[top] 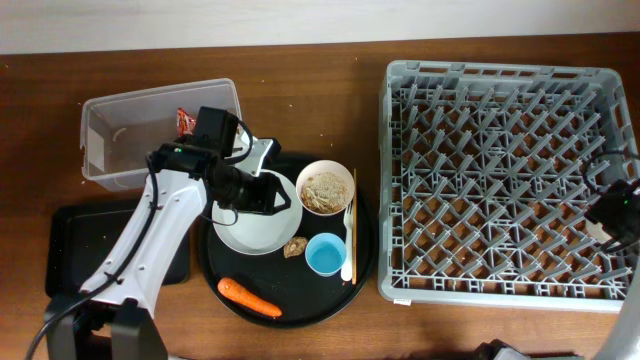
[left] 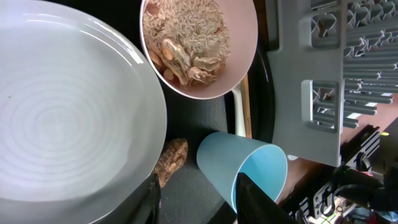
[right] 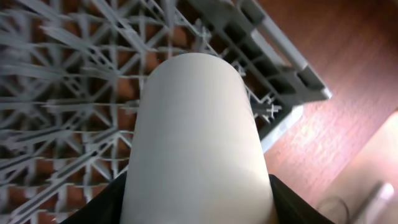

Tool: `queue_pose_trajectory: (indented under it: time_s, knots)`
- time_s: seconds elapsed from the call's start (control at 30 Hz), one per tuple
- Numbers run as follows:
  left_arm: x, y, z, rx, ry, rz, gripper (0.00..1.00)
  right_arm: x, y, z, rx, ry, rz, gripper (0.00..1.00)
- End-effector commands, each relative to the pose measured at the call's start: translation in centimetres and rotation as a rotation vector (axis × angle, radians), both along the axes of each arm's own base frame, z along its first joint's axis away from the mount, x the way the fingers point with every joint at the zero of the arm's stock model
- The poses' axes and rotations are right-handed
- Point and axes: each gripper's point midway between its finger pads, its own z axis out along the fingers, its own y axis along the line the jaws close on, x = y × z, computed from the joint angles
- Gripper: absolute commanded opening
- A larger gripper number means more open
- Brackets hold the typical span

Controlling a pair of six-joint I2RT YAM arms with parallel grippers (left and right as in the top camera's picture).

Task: Sort waste into correct bins and load items into the dishwasher rack
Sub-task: 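Place the white cup in the rack's front right corner with right gripper, then grasp the blue cup with left gripper and lift it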

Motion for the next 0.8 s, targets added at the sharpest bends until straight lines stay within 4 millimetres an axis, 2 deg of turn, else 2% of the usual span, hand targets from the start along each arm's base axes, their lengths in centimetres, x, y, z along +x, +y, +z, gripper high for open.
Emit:
queue_pose_trajectory:
  time_s: [0.0,0.13,0.37,0.47,0.53,0.57,0.67,0.77]
  knots:
    - [0.2,0.1,-0.1,0.007,-0.008,-0.013,0.39,-0.2,-1.4,-1.5,0.017,0.065,-0.061,0.45]
    - [0.2,0.1,-0.1,0.007,-0.008,-0.013,0.38,0.2,-1.8,-4.4,0.077,0.143,-0.073,0.45]
    - [0.2,0.1,-0.1,0.007,-0.008,-0.013,0.39,0.8,-2.0,-7.7,0.145,0.222,-0.079,0.45]
    - [0.2,0.1,-0.1,0.007,-0.008,-0.013,0.39,0.9,-2.1,-8.4,0.154,0.235,-0.078,0.46]
    - [0.2,0.1,-0.1,0.007,-0.008,-0.013,0.39,1.2,-2.3,-8.4,0.151,0.223,-0.077,0.70]
    - [0.2,0.1,-0.1,0.007,-0.009,-0.013,0.39,1.6,-2.1,-8.4,0.165,0.203,-0.073,0.97]
    - [0.2,0.1,-0.1,0.007,-0.008,-0.013,0.44,3.0,-1.0,-8.1,0.232,0.131,-0.050,0.98]
    - [0.2,0.1,-0.1,0.007,-0.008,-0.013,0.45,3.8,-0.6,-6.0,0.233,0.082,-0.034,0.98]
